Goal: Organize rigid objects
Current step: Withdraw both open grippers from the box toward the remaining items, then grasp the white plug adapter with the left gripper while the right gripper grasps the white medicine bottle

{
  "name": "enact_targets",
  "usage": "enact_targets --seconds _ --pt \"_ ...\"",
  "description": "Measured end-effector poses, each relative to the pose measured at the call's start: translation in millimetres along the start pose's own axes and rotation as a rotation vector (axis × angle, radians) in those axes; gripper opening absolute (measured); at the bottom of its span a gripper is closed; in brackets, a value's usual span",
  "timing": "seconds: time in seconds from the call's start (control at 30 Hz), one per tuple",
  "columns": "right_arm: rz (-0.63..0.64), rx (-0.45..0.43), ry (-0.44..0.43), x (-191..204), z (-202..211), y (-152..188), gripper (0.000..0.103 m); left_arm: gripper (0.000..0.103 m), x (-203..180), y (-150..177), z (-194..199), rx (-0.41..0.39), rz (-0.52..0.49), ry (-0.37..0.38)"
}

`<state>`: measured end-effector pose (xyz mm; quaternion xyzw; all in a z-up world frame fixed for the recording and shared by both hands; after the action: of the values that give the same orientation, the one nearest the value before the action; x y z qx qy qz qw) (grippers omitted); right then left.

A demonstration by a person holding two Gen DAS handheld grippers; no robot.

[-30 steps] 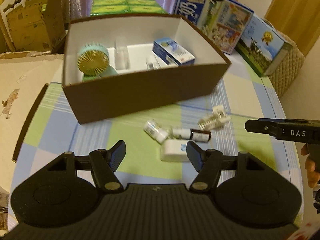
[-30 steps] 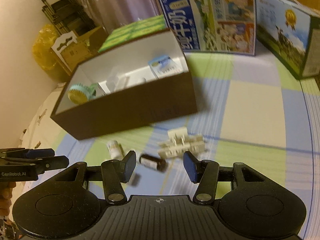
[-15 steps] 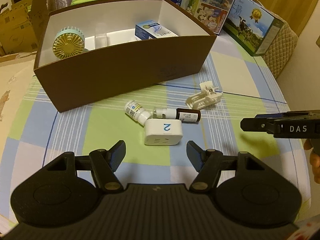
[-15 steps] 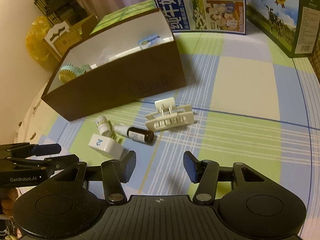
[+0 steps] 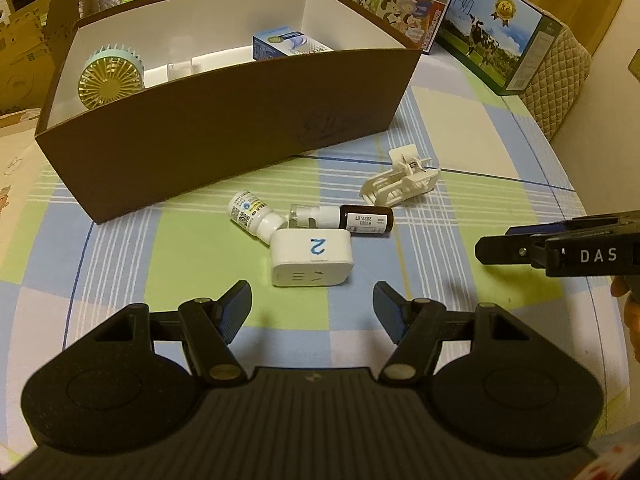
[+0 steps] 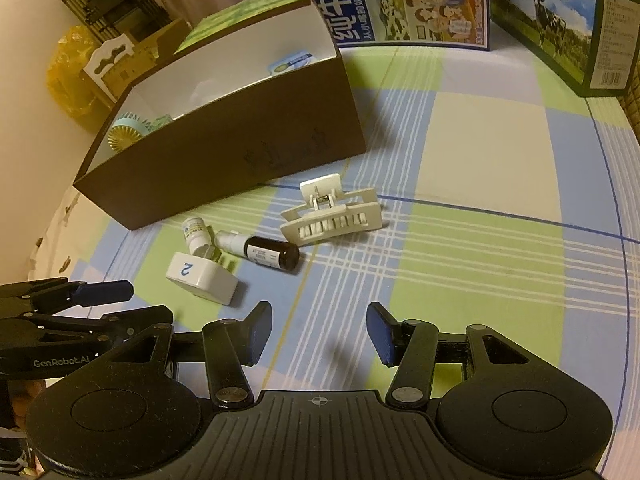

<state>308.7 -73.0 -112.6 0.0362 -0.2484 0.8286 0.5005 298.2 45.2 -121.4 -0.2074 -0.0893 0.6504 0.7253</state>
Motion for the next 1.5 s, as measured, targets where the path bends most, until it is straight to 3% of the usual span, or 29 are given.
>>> enact_targets --seconds 0.63,0.83,1.03,1.27,1.5 --pt "-0.085 0.025 0.021 -26.5 -9.7 0.9 0.050 0.063 -11.7 -24.6 -47.4 0.011 -0.078 -0.050" --pt "-0.091 0.032 0.021 -28.0 -12.5 0.5 0.050 0.054 -17.6 -24.4 -52.8 -0.016 -0.139 -0.096" --pt "-0.080 0.038 0.016 -25.4 -14.3 0.0 0.050 0.054 -16.9 -19.4 -49.4 -0.029 -0.152 -0.094" --pt "-0.038 0.028 0.002 -13.5 -15.5 -0.7 0.050 0.054 -0.9 0.3 -34.0 -0.017 -0.113 -0.094" --pt "0.104 0.007 -0.053 26.2 -26.6 -7.8 0.049 0.054 41.1 14.1 -19.5 -0.016 0.009 -0.166"
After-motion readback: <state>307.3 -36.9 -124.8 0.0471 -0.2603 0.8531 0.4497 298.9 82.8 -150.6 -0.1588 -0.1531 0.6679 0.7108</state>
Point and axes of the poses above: each gripper's, at about its wrist camera, not at the fingertips, and z roughly against the way its jaws point, x to its left, y to its underside, the point moved 4 cm from there along -z, roughly the way its jaws point, and after that the axes turned 6 degrees about x, right-handed, at the moved point
